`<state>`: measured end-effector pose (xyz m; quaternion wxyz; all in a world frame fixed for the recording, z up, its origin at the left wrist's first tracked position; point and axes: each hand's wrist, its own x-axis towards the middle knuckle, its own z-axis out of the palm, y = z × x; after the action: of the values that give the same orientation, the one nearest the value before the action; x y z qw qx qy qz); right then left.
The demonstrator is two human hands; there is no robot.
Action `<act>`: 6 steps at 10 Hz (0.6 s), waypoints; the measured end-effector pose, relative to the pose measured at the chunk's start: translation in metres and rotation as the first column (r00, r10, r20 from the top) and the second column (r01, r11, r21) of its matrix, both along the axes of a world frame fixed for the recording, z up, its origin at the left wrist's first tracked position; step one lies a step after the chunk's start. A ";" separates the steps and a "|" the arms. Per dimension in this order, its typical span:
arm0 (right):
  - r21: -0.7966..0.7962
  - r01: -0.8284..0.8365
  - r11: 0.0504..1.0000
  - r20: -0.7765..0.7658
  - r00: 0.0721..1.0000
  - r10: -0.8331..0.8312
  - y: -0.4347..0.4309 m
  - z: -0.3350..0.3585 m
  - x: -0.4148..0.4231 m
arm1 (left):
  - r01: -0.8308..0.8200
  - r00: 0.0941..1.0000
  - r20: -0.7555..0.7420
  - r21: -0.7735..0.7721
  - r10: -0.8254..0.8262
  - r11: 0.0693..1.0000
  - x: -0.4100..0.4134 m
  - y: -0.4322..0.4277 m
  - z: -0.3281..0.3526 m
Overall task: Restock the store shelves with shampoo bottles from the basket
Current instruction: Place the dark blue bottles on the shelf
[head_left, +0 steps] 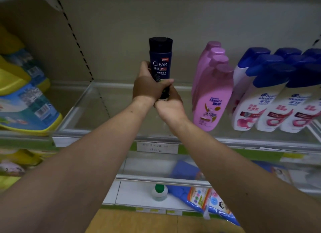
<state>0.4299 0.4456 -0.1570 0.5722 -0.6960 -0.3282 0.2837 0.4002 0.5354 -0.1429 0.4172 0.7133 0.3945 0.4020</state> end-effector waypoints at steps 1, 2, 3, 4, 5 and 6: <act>0.002 0.010 1.000 -0.007 1.000 -0.010 -0.001 -0.003 -0.001 | 0.006 1.000 -0.025 -0.030 -0.006 1.000 -0.004 -0.006 0.003; 0.054 0.052 0.997 0.028 0.998 -0.053 -0.012 0.001 -0.005 | -0.083 0.996 -0.048 -0.057 0.080 0.995 -0.015 -0.020 0.005; 0.127 0.072 0.989 0.032 0.997 -0.076 -0.037 0.003 -0.014 | -0.151 0.987 0.035 -0.082 0.155 0.985 -0.036 -0.049 0.006; 0.249 0.117 0.961 -0.071 0.992 -0.102 -0.071 0.005 -0.020 | -0.127 0.981 0.133 -0.097 0.139 0.987 -0.060 -0.088 0.005; 0.300 0.087 0.950 -0.172 0.984 -0.035 -0.112 -0.001 -0.023 | -0.062 0.970 0.225 -0.138 0.092 0.988 -0.067 -0.134 -0.009; 0.296 0.057 0.953 -0.198 0.980 0.003 -0.164 -0.023 -0.019 | -0.012 0.963 0.261 -0.192 0.063 0.981 -0.064 -0.189 -0.034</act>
<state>0.4107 0.2814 -0.1801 0.7047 -0.5738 -0.2999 0.2901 0.3365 0.3466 -0.1769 0.5243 0.6024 0.3851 0.4625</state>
